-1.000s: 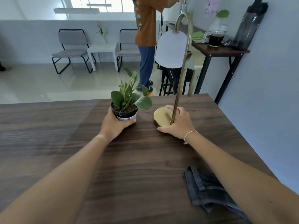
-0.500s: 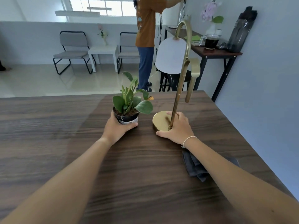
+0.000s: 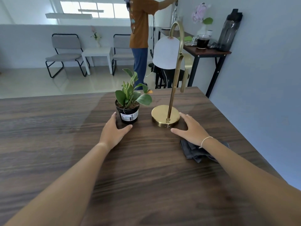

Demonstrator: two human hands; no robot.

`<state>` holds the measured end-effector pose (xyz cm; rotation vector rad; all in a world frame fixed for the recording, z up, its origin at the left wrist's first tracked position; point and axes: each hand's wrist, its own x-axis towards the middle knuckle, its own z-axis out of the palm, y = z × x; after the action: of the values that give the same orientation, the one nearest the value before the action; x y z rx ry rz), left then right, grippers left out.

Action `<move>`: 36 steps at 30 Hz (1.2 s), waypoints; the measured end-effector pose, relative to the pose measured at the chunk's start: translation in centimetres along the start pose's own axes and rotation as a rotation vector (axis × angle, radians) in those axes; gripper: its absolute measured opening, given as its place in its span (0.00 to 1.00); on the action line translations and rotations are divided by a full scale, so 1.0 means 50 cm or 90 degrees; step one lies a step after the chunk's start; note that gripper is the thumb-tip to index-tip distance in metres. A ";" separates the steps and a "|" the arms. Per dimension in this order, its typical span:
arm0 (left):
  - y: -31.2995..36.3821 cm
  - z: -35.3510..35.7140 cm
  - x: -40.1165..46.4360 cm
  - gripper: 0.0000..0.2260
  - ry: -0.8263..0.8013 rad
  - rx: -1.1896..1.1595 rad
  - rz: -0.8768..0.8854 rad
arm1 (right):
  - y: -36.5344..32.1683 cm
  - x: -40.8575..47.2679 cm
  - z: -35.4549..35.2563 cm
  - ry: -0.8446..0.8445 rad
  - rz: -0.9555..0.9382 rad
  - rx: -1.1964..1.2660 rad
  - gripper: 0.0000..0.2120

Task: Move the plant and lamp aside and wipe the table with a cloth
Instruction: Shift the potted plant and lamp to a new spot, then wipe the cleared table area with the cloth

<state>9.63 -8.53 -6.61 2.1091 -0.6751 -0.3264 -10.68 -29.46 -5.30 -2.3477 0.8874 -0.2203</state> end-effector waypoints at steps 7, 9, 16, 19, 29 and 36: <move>0.000 0.007 -0.039 0.31 -0.027 0.168 0.068 | -0.016 -0.082 -0.027 -0.030 -0.033 -0.132 0.33; 0.002 0.005 -0.061 0.30 -0.038 0.206 0.089 | -0.010 -0.106 -0.028 -0.042 -0.040 -0.200 0.33; -0.020 -0.011 -0.174 0.27 -0.039 0.395 0.088 | 0.034 -0.166 0.009 0.016 -0.053 -0.372 0.35; -0.023 -0.013 -0.221 0.27 -0.035 0.422 0.055 | -0.032 -0.216 0.057 -0.060 -0.089 -0.340 0.34; -0.037 -0.025 -0.322 0.29 -0.061 0.464 0.049 | 0.136 -0.265 -0.052 0.036 0.002 -0.323 0.32; -0.036 -0.033 -0.344 0.29 -0.079 0.468 0.072 | -0.043 -0.339 0.098 0.050 -0.039 -0.300 0.31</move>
<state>-3.04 3.31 -7.38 2.7372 -1.1064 -0.1552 -20.67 -14.87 -6.96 -2.8198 0.9898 -0.1387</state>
